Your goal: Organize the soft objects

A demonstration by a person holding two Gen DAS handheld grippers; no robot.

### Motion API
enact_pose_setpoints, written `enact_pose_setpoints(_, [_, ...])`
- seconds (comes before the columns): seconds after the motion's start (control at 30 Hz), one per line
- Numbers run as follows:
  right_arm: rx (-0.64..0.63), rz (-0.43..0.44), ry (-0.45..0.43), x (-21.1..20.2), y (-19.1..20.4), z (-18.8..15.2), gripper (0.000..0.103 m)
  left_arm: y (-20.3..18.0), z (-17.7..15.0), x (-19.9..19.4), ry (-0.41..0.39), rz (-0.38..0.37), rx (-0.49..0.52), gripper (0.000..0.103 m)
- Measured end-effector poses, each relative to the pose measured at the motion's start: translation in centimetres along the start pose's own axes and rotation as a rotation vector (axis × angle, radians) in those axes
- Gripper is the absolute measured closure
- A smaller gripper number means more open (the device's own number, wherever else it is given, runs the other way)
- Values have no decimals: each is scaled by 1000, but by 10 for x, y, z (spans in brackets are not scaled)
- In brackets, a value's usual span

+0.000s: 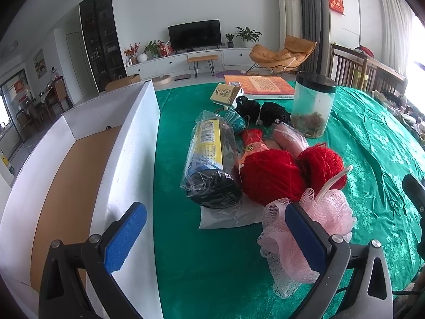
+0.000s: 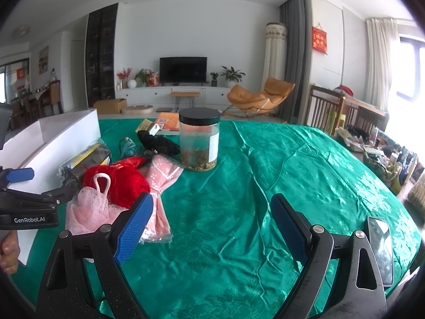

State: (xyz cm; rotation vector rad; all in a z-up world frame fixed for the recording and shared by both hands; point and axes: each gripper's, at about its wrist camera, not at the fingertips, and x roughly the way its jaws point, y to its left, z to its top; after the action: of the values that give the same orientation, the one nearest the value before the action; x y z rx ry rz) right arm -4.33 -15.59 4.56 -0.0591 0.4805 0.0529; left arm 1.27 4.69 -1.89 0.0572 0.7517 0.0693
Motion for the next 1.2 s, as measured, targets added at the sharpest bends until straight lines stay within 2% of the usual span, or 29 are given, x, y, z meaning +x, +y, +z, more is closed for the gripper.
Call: enact_pose_setpoints(1.2, [-5, 3, 1, 1, 2, -1, 11, -5, -4, -5, 3, -26, -8, 0])
